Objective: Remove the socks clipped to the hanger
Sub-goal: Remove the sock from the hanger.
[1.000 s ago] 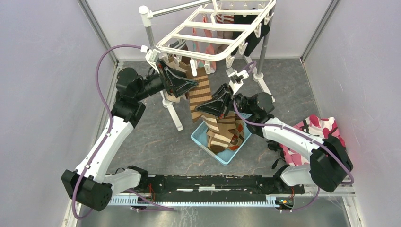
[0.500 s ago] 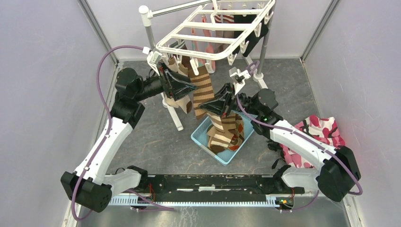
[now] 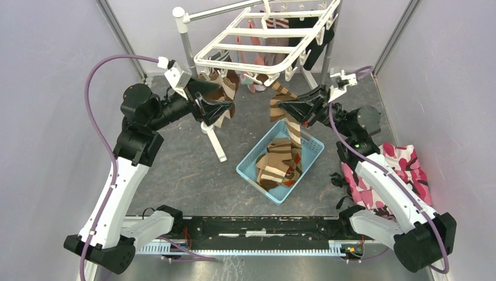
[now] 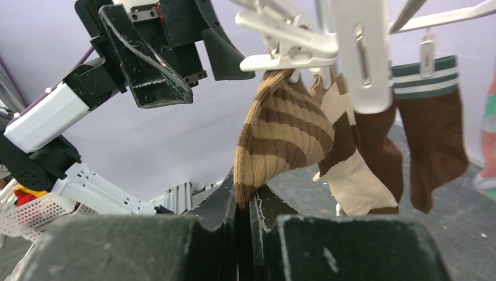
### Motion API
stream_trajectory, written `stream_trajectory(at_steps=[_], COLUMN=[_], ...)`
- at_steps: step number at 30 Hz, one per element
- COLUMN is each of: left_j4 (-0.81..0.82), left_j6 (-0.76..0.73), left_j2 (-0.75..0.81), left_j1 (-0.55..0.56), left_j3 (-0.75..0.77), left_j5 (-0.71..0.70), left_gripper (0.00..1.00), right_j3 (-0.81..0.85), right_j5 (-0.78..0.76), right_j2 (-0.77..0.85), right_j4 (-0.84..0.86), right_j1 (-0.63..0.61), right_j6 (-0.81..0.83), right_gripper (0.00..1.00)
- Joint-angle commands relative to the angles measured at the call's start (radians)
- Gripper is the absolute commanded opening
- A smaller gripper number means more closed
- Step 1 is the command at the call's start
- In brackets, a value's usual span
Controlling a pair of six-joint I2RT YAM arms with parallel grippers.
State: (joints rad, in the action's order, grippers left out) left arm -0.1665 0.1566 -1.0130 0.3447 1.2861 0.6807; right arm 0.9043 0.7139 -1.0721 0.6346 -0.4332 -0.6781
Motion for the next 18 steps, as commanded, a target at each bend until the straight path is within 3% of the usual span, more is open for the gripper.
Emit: stream_trajectory(at_steps=[1, 7, 18], left_j4=[-0.084, -0.110, -0.097], left_j6=[-0.261, -0.387, -0.331], left_j2=[0.002, -0.024, -0.029], left_j1=[0.004, 0.004, 0.003], left_j3=[0.068, 0.100, 0.109], left_j5=[-0.096, -0.159, -0.158], left_gripper=[0.81, 0.83, 0.85], right_j3=[0.008, 0.008, 0.117], right_j5=[-0.004, 0.014, 0.034], right_j2=[0.045, 0.056, 0.082], right_j4=[0.066, 0.121, 0.133], right_j1=[0.073, 0.101, 0.254], right_j6=[-0.085, -0.158, -0.244], right_gripper=[0.11, 0.11, 0.11])
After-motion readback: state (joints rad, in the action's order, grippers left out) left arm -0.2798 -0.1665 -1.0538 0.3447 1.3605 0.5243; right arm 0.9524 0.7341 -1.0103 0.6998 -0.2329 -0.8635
